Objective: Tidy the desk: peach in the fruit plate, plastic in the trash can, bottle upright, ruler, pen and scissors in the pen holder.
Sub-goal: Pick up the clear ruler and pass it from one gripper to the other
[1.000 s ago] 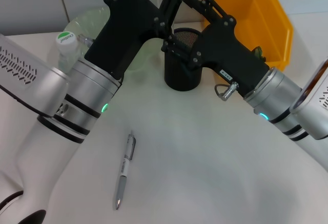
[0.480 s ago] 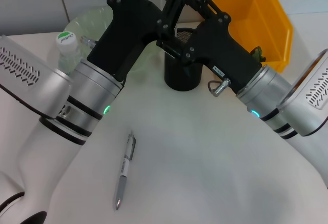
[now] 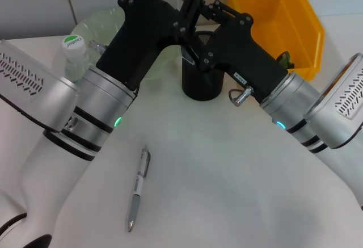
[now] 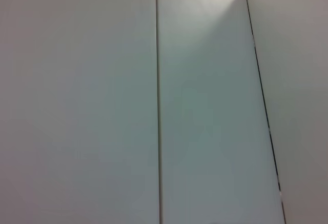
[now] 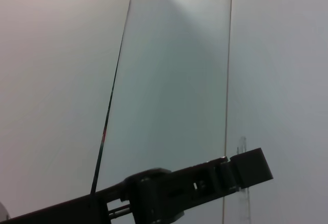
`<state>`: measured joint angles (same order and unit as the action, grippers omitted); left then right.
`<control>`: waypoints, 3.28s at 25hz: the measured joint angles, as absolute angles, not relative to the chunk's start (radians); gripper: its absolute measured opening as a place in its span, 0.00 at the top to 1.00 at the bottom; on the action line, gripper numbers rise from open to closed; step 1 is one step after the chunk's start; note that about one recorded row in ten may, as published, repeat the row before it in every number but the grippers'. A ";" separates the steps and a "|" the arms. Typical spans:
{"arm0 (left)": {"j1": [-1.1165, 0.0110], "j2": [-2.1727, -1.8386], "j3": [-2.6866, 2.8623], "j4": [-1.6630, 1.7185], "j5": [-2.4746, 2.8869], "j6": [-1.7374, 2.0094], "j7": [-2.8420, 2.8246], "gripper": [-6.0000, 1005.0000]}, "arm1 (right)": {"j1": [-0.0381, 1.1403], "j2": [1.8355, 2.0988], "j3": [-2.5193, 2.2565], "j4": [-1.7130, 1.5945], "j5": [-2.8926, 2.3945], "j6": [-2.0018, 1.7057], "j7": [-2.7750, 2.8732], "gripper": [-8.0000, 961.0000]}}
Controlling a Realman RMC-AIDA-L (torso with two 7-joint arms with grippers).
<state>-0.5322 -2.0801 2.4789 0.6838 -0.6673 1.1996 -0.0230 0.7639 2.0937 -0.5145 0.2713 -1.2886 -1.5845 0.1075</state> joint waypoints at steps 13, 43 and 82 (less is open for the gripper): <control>-0.532 -2.080 2.482 0.681 -0.667 1.198 -0.023 0.55 | 0.773 2.094 -0.509 0.273 -1.289 -1.593 0.107 0.63; -0.534 -2.080 2.489 0.679 -0.667 1.198 -0.023 0.53 | 0.778 2.094 -0.478 0.275 -1.321 -1.585 0.111 0.92; -0.439 -2.070 2.366 0.598 -0.404 1.313 -0.354 0.18 | 0.751 2.089 -0.388 0.179 -1.332 -1.559 0.189 0.98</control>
